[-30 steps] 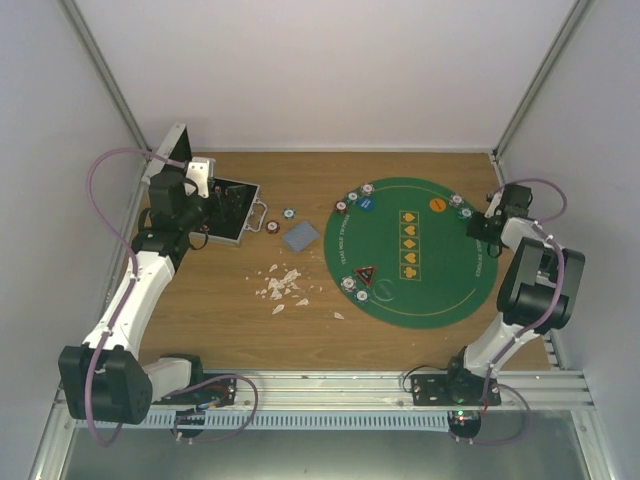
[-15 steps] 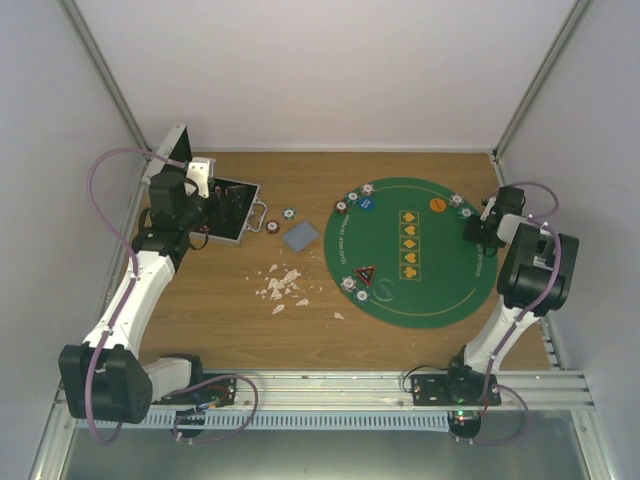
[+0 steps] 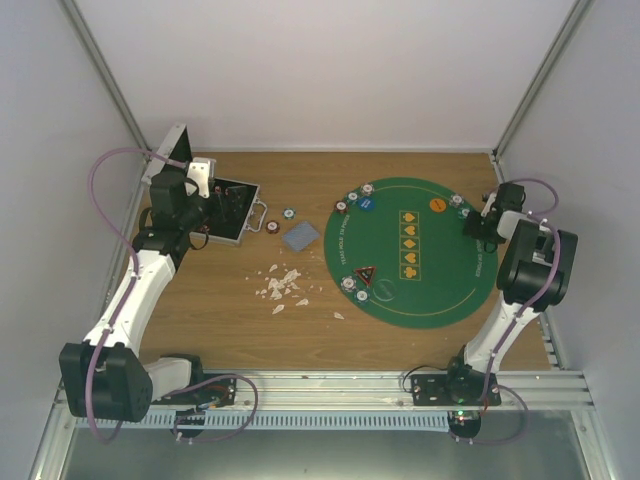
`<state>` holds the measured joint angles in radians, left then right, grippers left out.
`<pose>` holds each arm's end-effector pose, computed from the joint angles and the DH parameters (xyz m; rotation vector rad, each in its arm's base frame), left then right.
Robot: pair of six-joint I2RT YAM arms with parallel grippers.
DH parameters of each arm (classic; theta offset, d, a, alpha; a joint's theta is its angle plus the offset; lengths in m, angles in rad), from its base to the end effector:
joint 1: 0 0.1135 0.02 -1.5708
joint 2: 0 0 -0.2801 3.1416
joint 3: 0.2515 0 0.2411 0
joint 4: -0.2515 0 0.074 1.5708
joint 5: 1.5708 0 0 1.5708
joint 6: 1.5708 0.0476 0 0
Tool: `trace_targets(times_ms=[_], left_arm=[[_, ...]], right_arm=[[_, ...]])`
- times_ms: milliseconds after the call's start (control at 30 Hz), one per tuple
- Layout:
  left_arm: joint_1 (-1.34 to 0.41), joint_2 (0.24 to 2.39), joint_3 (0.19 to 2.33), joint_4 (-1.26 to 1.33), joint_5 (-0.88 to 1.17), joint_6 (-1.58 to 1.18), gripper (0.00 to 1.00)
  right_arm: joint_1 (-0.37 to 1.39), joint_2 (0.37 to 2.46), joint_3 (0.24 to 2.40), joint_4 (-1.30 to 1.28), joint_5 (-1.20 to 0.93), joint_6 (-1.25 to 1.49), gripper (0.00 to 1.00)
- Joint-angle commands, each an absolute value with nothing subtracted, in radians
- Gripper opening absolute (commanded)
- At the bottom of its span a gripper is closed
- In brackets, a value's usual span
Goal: Distribute texas hold em gaming equipment
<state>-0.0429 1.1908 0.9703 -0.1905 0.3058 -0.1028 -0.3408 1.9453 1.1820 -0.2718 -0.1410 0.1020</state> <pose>0.2657 -0.0257 0.3334 0.1400 1.9781 -0.3973 0.3740 -0.1256 0.1519 0.5202 2.5398 0.0970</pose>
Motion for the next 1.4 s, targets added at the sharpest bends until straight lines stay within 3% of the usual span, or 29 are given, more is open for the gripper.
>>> trace_targets(times_ms=[0, 533, 633, 833, 1100, 1367], left_arm=[[-0.035, 1.196, 0.973, -0.145, 0.302, -0.099, 0.99], [-0.035, 1.187, 0.968, -0.141, 0.29, -0.097, 0.99], [-0.035, 1.181, 0.966, -0.139, 0.284, -0.096, 0.99], [-0.035, 1.17, 0.962, -0.137, 0.272, -0.094, 0.99], [-0.035, 1.174, 0.959, -0.133, 0.276, -0.1, 0.99], [-0.035, 1.172, 0.957, -0.132, 0.254, -0.094, 0.99]], right_arm=[[-0.346, 1.963, 1.189, -0.261, -0.141, 0.098, 0.54], [-0.317, 1.721, 1.155, -0.296, -0.213, 0.125, 0.75], [-0.243, 1.657, 1.156, -0.312, -0.23, 0.129, 0.76], [0.097, 1.598, 1.192, -0.322, -0.208, 0.17, 0.77], [0.511, 1.823, 1.391, -0.313, -0.162, 0.16, 0.78], [0.701, 2.212, 1.81, -0.464, -0.121, 0.039, 0.77]])
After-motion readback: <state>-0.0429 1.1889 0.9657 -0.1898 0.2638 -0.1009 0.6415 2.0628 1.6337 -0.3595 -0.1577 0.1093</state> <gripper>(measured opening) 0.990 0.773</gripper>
